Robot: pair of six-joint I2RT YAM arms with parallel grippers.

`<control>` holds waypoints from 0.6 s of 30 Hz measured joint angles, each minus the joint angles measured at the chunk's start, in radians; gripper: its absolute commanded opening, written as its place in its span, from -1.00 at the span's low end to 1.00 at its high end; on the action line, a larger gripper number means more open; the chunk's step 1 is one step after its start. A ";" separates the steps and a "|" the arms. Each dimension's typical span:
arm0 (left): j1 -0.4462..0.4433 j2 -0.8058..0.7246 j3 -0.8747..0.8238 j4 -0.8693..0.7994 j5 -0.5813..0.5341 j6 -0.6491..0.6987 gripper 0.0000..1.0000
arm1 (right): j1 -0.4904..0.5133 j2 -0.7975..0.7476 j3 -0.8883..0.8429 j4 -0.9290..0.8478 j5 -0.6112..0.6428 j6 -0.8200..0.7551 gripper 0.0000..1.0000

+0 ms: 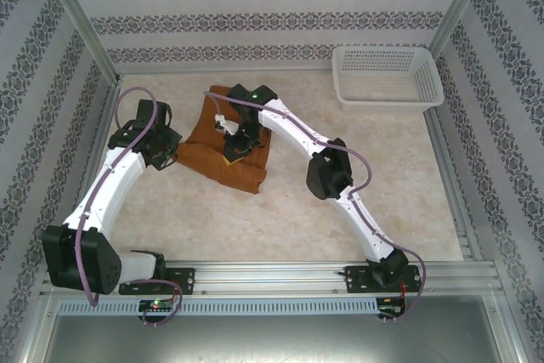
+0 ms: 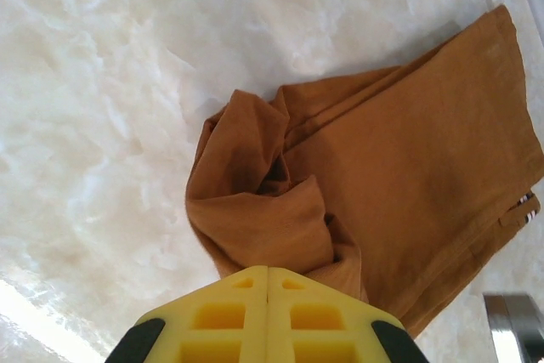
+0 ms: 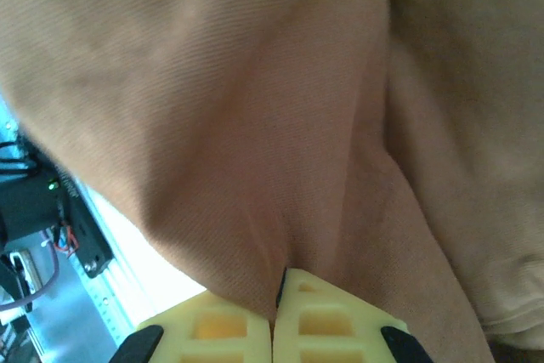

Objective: Roll up the long pants

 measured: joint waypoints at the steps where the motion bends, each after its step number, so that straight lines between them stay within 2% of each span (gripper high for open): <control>1: -0.008 0.003 0.000 0.008 0.008 0.002 -1.00 | -0.008 0.016 0.001 0.002 -0.001 0.002 -1.00; 7: -0.073 0.040 0.002 0.051 0.048 0.026 -1.00 | -0.024 0.068 -0.008 0.017 0.000 0.002 -1.00; 18: -0.259 0.116 0.001 0.131 0.069 0.010 -1.00 | -0.024 0.073 -0.010 0.029 0.000 0.006 -1.00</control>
